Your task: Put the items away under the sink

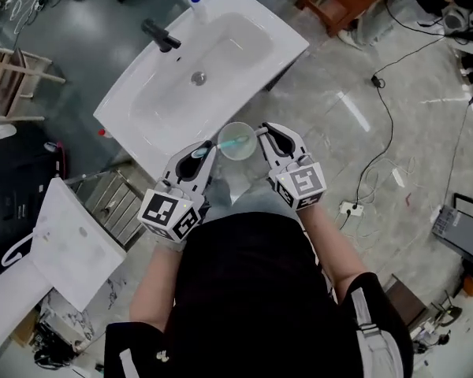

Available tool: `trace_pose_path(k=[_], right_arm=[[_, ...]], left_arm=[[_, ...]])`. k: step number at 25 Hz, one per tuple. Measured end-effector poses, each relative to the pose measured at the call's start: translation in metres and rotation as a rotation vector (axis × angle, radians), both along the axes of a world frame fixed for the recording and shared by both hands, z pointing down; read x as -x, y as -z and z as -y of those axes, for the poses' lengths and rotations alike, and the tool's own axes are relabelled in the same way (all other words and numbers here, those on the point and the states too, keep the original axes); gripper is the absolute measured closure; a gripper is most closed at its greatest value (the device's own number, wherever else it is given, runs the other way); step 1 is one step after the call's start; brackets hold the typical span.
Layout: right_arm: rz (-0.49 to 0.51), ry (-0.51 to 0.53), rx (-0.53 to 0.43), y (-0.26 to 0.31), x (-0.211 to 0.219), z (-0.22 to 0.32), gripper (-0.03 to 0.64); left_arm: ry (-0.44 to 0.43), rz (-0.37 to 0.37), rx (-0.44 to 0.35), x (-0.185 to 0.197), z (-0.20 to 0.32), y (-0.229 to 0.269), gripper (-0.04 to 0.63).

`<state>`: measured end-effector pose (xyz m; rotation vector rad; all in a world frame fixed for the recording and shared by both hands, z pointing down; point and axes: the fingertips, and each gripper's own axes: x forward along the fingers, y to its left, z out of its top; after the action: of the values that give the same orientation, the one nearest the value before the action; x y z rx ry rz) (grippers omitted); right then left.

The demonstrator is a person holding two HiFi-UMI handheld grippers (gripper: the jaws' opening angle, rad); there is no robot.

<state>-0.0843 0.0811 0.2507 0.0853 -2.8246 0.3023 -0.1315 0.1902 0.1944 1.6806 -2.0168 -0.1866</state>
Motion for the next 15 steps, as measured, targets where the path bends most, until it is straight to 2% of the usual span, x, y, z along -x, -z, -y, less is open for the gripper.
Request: trace_pose_path(k=[7, 11, 15], right_arm=[[-0.035, -0.124, 0.010, -0.036, -0.102, 0.100, 0.563], [-0.058, -0.182, 0.015, -0.058, -0.150, 0.138, 0.563], [-0.079, -0.245, 0.006, -0.073, -0.186, 0.168, 0.563]], left_arm=[[-0.137, -0.023, 0.049, -0.089, 0.106, -0.036, 0.541], [-0.201, -0.028, 0.079, -0.134, 0.147, -0.061, 0.540], [-0.290, -0.002, 0.106, -0.167, 0.177, -0.078, 0.540]])
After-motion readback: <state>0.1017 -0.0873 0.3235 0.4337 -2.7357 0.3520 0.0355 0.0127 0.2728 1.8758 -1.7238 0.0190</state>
